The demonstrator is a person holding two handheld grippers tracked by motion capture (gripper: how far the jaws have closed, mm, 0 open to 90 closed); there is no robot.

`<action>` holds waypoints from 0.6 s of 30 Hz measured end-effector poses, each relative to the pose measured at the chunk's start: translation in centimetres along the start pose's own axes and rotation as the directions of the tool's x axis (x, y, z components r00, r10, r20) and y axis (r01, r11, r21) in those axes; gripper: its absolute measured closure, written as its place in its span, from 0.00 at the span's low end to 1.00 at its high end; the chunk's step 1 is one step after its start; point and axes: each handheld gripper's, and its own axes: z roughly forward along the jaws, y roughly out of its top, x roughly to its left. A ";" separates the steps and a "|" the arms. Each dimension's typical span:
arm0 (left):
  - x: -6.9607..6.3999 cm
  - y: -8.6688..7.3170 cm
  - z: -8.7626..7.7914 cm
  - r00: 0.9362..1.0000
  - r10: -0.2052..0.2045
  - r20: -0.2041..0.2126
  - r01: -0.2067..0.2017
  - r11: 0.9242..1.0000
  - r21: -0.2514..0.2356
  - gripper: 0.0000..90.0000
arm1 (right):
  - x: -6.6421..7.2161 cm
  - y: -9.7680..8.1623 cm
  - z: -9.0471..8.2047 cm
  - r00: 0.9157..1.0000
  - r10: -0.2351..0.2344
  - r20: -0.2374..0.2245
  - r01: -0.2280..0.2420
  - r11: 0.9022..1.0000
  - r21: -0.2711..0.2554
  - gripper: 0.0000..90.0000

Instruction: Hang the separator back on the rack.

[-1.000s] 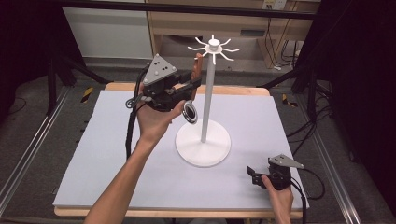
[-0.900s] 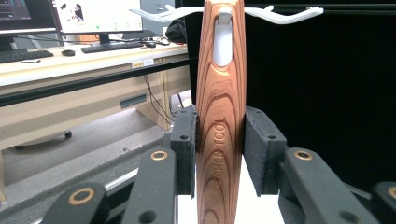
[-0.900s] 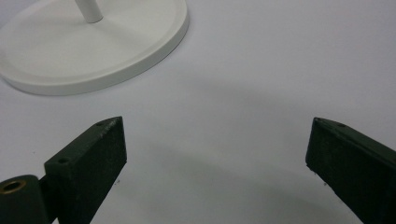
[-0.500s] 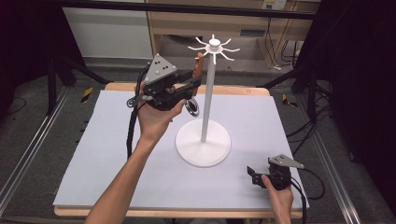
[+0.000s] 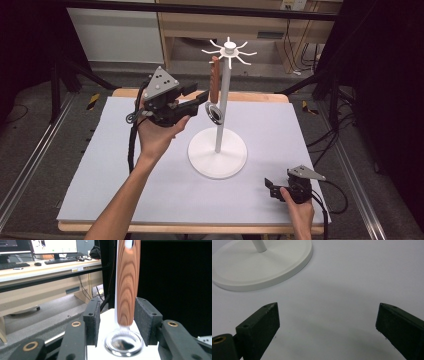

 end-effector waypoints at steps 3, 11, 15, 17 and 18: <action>0.2 -1.0 -0.7 1.000 -0.007 -0.002 0.007 1.000 0.012 0.60 | 0.0 0.0 0.0 1.000 0.002 0.000 -0.002 1.000 0.002 0.06; 1.3 -4.3 -2.0 1.000 0.001 -0.004 -0.001 0.999 0.035 0.56 | 0.0 0.0 0.0 1.000 0.007 -0.007 -0.007 1.000 0.002 0.06; 1.8 -6.6 -3.0 0.999 -0.032 -0.009 0.032 0.997 0.075 0.54 | 0.0 -0.1 0.0 1.000 0.008 -0.006 -0.008 1.000 0.006 0.06; 2.1 -7.6 -3.4 0.999 -0.046 -0.012 0.046 0.995 0.090 0.52 | 0.0 -0.1 0.0 1.000 0.002 -0.003 -0.002 1.000 0.006 0.06; 2.1 -7.6 -3.4 0.999 -0.046 -0.012 0.046 0.995 0.090 0.52 | 0.0 -0.1 0.0 1.000 0.002 -0.003 -0.002 1.000 0.006 0.06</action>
